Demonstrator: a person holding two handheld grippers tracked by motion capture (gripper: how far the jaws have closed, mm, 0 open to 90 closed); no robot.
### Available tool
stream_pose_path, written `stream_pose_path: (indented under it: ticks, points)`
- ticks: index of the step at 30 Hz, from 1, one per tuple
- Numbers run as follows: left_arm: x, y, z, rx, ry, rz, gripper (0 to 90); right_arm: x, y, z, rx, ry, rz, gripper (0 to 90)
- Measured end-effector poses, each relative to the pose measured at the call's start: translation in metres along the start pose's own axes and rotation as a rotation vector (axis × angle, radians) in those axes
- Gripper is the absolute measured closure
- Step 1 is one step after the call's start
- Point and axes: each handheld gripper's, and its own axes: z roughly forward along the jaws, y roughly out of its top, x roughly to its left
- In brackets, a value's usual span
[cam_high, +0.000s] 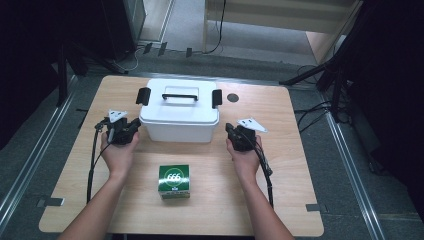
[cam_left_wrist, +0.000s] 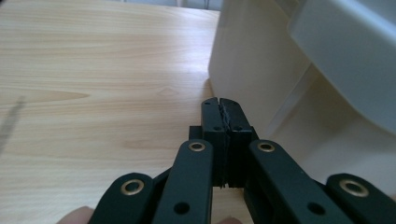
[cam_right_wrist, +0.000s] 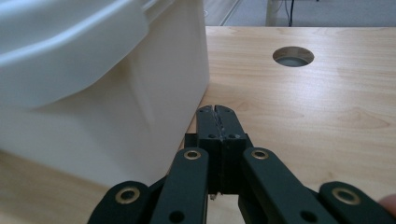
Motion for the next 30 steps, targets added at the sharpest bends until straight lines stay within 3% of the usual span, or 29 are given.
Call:
stream_pose_path:
  ticks: [4,9,10,13,18,26,30]
  points:
    - [-0.006,0.002,0.011,0.016,-0.006,0.001,90.0,-0.001,0.005,0.013,-0.004,-0.005,-0.009,90.0]
    - [-0.012,0.000,0.019,0.023,-0.046,0.012,90.0,0.009,0.005,0.029,0.009,0.027,0.000,90.0]
    - [-0.014,-0.001,0.018,0.029,-0.046,0.016,90.0,0.010,0.005,0.029,0.006,0.005,0.008,90.0]
    - [-0.016,-0.003,0.014,0.033,-0.051,0.010,90.0,0.007,0.002,0.026,0.005,0.024,0.032,90.0]
    - [-0.018,-0.009,0.007,0.033,-0.059,0.014,90.0,0.009,-0.003,0.017,0.003,0.026,0.034,90.0]
    - [-0.019,-0.025,-0.019,0.036,-0.048,0.015,90.0,0.023,-0.019,-0.005,-0.010,0.029,0.017,90.0]
    - [-0.019,-0.025,-0.027,0.034,-0.034,0.026,90.0,0.024,-0.023,-0.010,-0.019,0.034,0.041,90.0]
